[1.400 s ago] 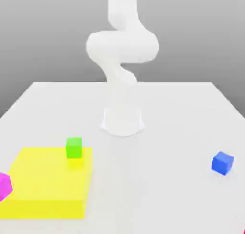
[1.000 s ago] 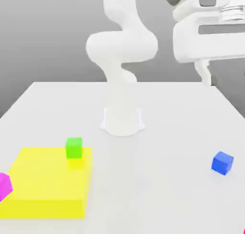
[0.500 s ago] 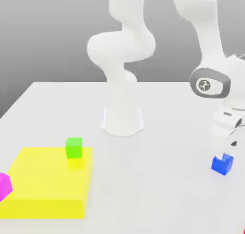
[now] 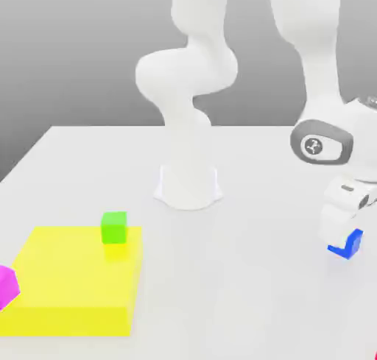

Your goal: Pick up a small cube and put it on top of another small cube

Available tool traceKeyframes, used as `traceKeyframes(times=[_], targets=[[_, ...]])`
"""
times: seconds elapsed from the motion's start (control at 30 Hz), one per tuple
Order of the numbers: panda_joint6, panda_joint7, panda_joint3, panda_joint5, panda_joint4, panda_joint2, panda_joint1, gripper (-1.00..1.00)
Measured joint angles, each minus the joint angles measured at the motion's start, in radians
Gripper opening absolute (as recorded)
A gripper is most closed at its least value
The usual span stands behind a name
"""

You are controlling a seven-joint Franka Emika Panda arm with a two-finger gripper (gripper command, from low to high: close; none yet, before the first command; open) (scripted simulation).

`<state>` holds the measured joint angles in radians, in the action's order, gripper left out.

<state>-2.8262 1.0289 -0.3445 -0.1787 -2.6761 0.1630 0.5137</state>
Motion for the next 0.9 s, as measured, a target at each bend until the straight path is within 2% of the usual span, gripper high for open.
traceKeyframes(times=[0.23, 0.5, 0.7, 0.8, 0.83, 0.9], targets=[[0.151, -0.185, 0.184, 0.1, 0.121, -0.032, -0.245, -1.0], [0.279, -0.345, 0.385, 0.162, 0.23, -0.052, -0.505, -1.0], [0.374, -0.463, 0.524, 0.199, 0.309, -0.071, -0.756, -1.0], [0.357, -0.546, 0.577, 0.251, 0.38, 0.018, -0.855, -1.0], [0.331, -0.564, 0.58, 0.268, 0.388, 0.054, -0.871, 1.0], [0.331, -0.564, 0.58, 0.268, 0.388, 0.054, -0.871, 1.0]])
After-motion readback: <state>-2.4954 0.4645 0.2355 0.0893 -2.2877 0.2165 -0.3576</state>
